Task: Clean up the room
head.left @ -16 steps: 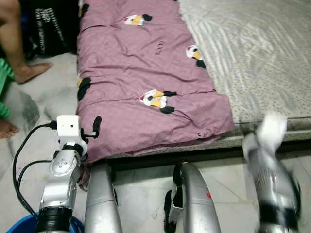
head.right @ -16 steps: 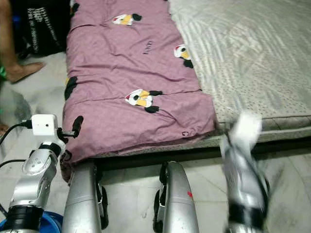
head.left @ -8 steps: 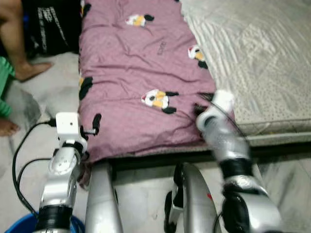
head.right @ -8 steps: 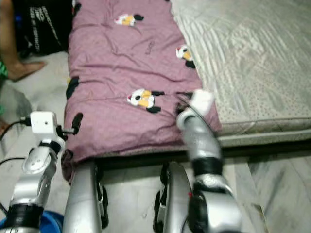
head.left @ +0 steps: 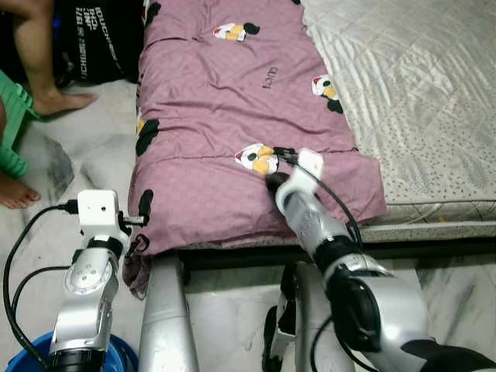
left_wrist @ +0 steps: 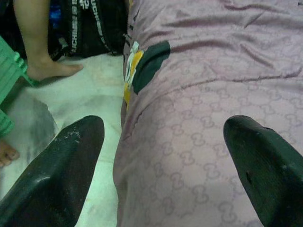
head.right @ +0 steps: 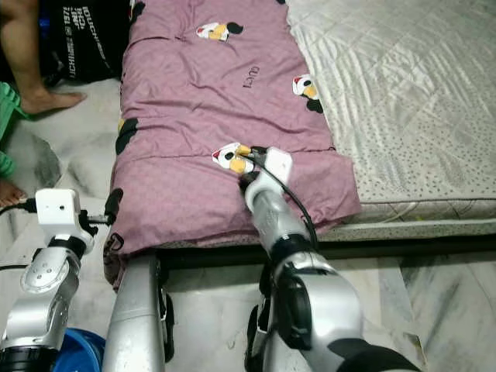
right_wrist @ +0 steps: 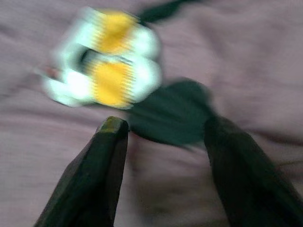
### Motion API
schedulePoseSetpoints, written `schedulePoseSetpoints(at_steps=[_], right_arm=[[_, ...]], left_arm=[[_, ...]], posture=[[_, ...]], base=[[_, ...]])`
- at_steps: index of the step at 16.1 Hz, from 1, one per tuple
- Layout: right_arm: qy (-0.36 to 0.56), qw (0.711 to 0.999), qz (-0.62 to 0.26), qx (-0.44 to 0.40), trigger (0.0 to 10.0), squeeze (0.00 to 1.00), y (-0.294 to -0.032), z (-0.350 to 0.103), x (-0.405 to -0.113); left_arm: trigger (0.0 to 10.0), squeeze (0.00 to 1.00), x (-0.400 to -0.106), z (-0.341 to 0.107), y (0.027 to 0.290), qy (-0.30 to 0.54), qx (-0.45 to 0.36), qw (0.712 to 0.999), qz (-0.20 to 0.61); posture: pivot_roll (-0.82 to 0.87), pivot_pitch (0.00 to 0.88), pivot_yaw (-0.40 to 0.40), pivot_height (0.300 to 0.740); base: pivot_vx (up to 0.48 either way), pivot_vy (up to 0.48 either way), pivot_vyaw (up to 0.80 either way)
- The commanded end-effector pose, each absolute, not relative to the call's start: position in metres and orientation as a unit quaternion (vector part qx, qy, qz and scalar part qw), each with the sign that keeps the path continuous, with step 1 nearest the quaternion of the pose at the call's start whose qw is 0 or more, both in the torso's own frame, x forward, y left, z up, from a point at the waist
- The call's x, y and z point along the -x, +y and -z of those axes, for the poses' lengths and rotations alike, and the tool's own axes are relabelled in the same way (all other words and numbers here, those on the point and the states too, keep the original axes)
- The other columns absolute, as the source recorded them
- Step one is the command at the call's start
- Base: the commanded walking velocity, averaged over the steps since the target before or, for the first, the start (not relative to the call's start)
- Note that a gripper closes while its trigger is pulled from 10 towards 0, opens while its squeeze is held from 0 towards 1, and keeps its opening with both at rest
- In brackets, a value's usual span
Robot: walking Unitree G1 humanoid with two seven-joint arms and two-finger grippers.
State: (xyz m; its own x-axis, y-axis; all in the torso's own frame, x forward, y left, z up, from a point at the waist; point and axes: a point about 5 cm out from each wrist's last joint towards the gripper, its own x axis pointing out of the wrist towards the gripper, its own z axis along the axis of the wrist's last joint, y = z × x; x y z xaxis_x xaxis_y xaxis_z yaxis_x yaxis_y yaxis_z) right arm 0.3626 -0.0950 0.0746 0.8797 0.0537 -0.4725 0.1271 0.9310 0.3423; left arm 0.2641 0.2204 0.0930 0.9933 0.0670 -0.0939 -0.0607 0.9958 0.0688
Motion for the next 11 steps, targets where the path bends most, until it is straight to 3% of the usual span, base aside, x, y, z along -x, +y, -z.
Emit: schedulePoseSetpoints(at_steps=[1,7,11], right_arm=[[0.270,0.945,0.066,-0.172,10.0,1.00,-0.114,-0.059,-0.354],[0.273,0.938,0.172,-0.129,10.0,1.00,-0.166,-0.040,-0.340],[0.271,0.936,0.198,-0.105,10.0,1.00,-0.177,-0.037,-0.336]], left_arm=[[10.0,0.00,-0.261,-0.094,0.222,0.051,-0.035,0.997,-0.038],[10.0,0.00,-0.257,-0.093,0.222,0.063,-0.036,0.997,-0.036],[10.0,0.00,-0.257,-0.092,0.222,0.065,-0.037,0.997,-0.035]], posture=[[0.15,0.271,-0.061,0.578],[0.14,0.275,-0.051,0.578],[0.14,0.275,-0.050,0.578]], base=[[0.000,0.000,0.00],[0.000,0.000,0.00],[0.000,0.000,0.00]])
